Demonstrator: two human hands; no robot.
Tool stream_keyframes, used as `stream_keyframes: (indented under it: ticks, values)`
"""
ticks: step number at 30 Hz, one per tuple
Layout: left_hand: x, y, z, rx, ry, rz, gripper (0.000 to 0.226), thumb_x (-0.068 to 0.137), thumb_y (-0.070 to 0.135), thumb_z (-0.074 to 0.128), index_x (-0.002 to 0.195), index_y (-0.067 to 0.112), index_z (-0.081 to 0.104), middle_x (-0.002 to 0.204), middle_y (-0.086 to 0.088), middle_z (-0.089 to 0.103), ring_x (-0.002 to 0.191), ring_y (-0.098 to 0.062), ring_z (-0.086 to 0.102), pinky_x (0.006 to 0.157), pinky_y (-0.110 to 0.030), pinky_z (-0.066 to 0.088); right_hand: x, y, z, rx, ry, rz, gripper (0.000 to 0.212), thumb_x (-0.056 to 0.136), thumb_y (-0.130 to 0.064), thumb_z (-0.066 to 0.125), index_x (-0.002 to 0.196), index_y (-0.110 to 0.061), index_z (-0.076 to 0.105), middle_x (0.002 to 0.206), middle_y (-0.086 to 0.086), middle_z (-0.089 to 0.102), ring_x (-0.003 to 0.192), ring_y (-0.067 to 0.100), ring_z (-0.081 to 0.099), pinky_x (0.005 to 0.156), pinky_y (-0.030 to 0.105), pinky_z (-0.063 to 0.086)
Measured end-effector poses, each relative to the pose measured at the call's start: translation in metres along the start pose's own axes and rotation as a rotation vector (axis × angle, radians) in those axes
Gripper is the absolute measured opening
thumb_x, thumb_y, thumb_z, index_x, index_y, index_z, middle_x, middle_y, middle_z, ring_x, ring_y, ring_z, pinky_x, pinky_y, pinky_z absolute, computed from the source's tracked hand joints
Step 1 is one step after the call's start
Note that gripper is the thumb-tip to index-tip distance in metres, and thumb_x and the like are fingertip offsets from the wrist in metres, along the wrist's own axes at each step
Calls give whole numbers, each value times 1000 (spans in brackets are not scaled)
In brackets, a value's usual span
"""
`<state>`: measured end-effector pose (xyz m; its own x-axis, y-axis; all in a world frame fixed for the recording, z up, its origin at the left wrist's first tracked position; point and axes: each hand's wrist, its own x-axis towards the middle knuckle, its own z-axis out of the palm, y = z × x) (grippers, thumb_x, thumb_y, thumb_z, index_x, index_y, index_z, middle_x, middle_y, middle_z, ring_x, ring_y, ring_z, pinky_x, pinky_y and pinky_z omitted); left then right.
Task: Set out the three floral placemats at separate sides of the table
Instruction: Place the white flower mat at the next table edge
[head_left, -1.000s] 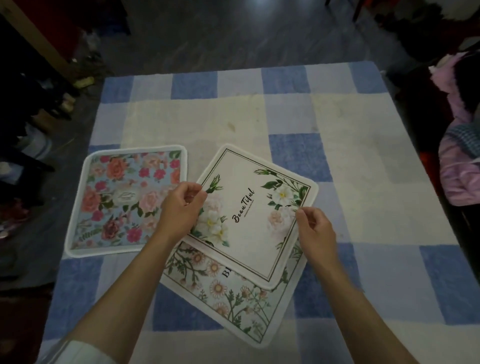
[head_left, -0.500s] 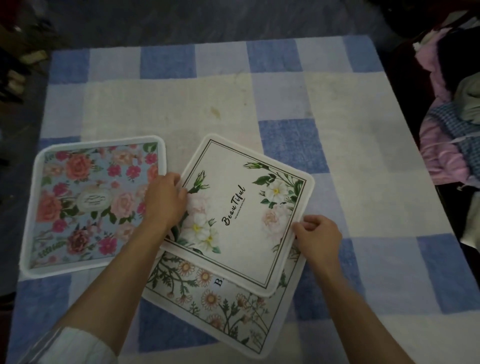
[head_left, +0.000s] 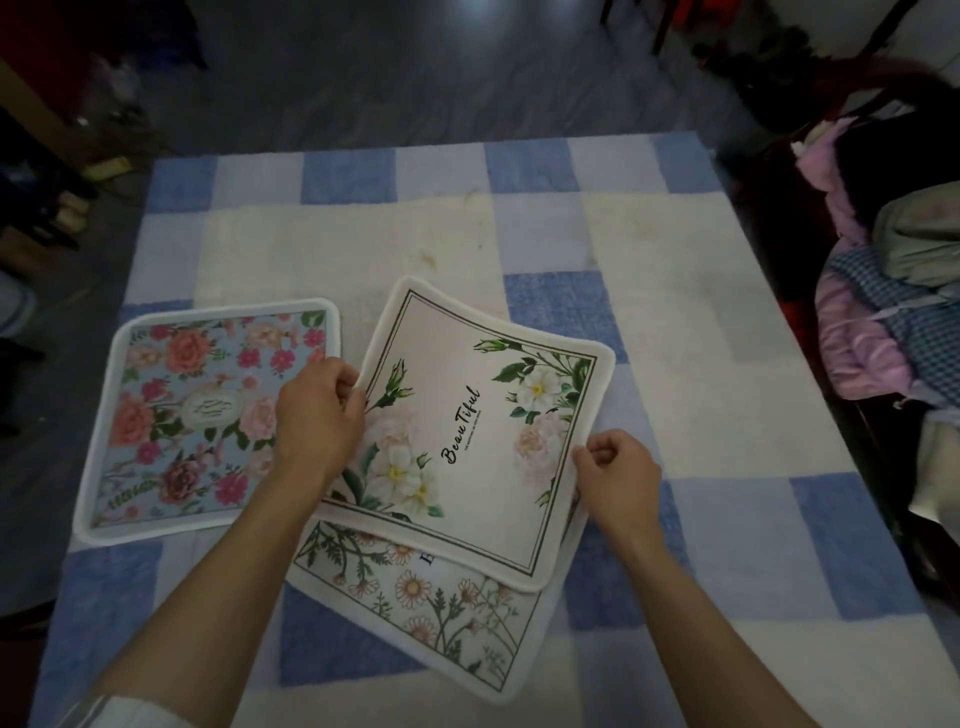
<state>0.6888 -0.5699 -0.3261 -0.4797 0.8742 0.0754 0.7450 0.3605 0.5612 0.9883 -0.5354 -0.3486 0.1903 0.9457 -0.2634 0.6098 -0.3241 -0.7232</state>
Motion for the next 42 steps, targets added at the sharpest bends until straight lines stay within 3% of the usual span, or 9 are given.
stream_keyframes:
  ticks: [3, 7, 16, 20, 23, 29, 35, 42]
  values:
    - [-22, 8, -13, 15, 12, 63, 6, 83, 4, 70, 84, 8, 66, 76, -5, 65, 67, -18, 57, 64, -28, 43, -5, -4, -21, 11, 38, -67, 13, 88, -15, 67, 77, -11, 61, 66, -7, 61, 59, 3, 55, 49, 8, 41]
    - [-54, 25, -21, 19, 46, 94, 7, 85, 7, 68, 82, 10, 63, 73, -6, 61, 67, -21, 57, 62, -35, 48, -16, -2, -55, -5, 57, -182, 12, 89, -15, 66, 78, -14, 61, 68, -6, 63, 61, 8, 59, 58, 27, 51]
    - [-133, 84, -14, 19, 125, 111, 8, 85, 5, 68, 86, 10, 62, 75, -4, 57, 65, -16, 50, 61, -26, 37, -28, 36, -116, -89, 87, -385, 9, 85, -11, 68, 80, -14, 61, 72, 0, 63, 65, 16, 60, 63, 36, 53]
    - [-161, 121, -7, 39, 164, 115, 11, 83, 3, 68, 84, 12, 60, 74, -2, 56, 65, -17, 50, 64, -22, 32, -23, 61, -139, -32, -7, -398, 12, 83, -6, 67, 81, -15, 59, 75, 1, 61, 64, 11, 57, 60, 29, 50]
    - [-185, 153, 5, 55, 187, 91, 13, 82, 0, 68, 82, 10, 59, 73, -4, 56, 65, -21, 50, 59, -36, 45, -14, 83, -160, 3, -52, -424, 14, 82, -3, 67, 82, -14, 59, 77, 1, 60, 64, 8, 55, 58, 17, 44]
    - [-239, 205, 23, 97, 244, 40, 12, 82, 0, 69, 83, 9, 60, 73, -6, 57, 65, -23, 53, 59, -41, 47, 5, 113, -214, 53, -101, -541, 15, 85, -3, 65, 87, -16, 59, 81, 1, 59, 71, 16, 58, 64, 32, 52]
    - [-281, 242, 27, 60, 341, 2, 12, 82, -1, 68, 84, 8, 60, 75, -3, 56, 67, -21, 52, 62, -32, 41, 8, 118, -254, 77, -91, -607, 19, 83, 0, 64, 86, -18, 59, 82, 4, 59, 70, 20, 58, 66, 36, 51]
    - [-317, 253, 22, -28, 451, -10, 9, 84, 3, 67, 86, 10, 61, 76, -4, 60, 69, -21, 55, 63, -37, 48, -11, 121, -289, 68, -75, -658, 14, 83, -1, 64, 86, -15, 61, 80, 5, 62, 70, 21, 59, 66, 37, 52]
